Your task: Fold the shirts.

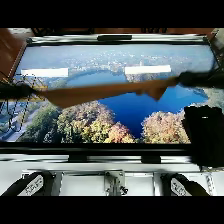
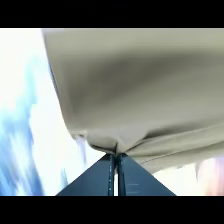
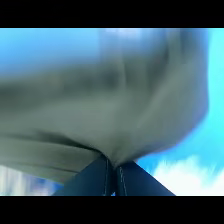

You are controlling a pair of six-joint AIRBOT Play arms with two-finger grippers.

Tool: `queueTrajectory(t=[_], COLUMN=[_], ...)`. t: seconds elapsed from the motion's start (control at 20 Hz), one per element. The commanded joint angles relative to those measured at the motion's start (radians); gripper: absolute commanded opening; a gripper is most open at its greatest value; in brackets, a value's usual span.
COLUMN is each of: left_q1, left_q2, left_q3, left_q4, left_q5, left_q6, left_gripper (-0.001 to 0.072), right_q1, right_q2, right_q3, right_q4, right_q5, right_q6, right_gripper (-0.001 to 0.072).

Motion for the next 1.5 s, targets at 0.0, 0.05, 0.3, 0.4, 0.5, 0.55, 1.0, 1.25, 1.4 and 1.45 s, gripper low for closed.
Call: queueTrajectory(t=[0.0, 0.05, 0.3, 0.4, 0.5, 0.55, 1.0, 1.25, 1.4, 1.45], left_q1=[0.003, 0.003, 0.003, 0.003, 0.003, 0.003, 0.0, 0.0, 0.0, -0.001], left_q2=[0.146, 0.185, 0.371, 0.396, 0.387, 0.381, 0.137, -0.161, -0.248, -0.27], left_q3=[0.426, 0.507, 0.6, 0.596, 0.586, 0.563, -0.026, -0.067, -0.067, -0.067], left_q4=[0.018, 0.018, 0.049, 0.135, 0.229, 0.25, 0.255, 0.201, 0.113, 0.083], left_q5=[0.182, 0.222, 0.146, 0.053, -0.047, -0.067, 0.053, 0.148, 0.322, 0.386], left_q6=[0.024, 0.023, -0.126, -0.126, -0.126, -0.126, -0.114, -0.132, -0.187, -0.186], left_gripper=[0.0035, 0.0035, 0.0034, 0.0035, 0.0035, 0.0036, 0.0034, 0.0035, 0.0035, 0.0035], right_q1=[0.0, 0.0, 0.0, 0.0, 0.0, 0.0, 0.036, 0.219, 0.252, 0.252], right_q2=[0.265, 0.337, 0.583, 0.618, 0.61, 0.594, 0.156, -0.201, -0.317, -0.341], right_q3=[0.257, 0.294, 0.328, 0.328, 0.327, 0.327, -0.04, -0.093, -0.093, -0.093], right_q4=[-0.006, -0.006, -0.077, -0.216, -0.336, -0.348, -0.091, -0.104, -0.102, -0.098], right_q5=[-0.224, -0.287, -0.223, -0.119, 0.013, 0.066, 0.15, -0.275, -0.56, -0.622], right_q6=[-0.037, -0.033, 0.054, 0.09, 0.101, 0.101, 0.032, 0.11, 0.176, 0.177], right_gripper=[0.0065, 0.0065, 0.0065, 0.0065, 0.0065, 0.0065, 0.0065, 0.0065, 0.0065, 0.0065])
